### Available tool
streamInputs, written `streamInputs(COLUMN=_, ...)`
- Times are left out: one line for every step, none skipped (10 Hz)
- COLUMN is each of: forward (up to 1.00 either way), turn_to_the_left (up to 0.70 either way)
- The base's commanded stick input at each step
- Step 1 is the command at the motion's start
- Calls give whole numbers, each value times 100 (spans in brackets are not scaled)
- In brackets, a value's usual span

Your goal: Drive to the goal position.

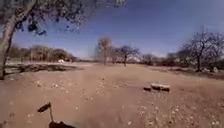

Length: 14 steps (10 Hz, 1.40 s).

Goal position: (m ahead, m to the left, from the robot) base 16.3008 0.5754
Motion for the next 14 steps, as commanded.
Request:
streamInputs(forward=100, turn_to_the_left=0)
streamInputs(forward=100, turn_to_the_left=0)
streamInputs(forward=100, turn_to_the_left=0)
streamInputs(forward=100, turn_to_the_left=0)
streamInputs(forward=100, turn_to_the_left=0)
streamInputs(forward=100, turn_to_the_left=0)
streamInputs(forward=100, turn_to_the_left=0)
streamInputs(forward=100, turn_to_the_left=-27)
streamInputs(forward=100, turn_to_the_left=-27)
streamInputs(forward=100, turn_to_the_left=-27)
streamInputs(forward=100, turn_to_the_left=-27)
streamInputs(forward=100, turn_to_the_left=-27)
streamInputs(forward=100, turn_to_the_left=-27)
streamInputs(forward=100, turn_to_the_left=-27)
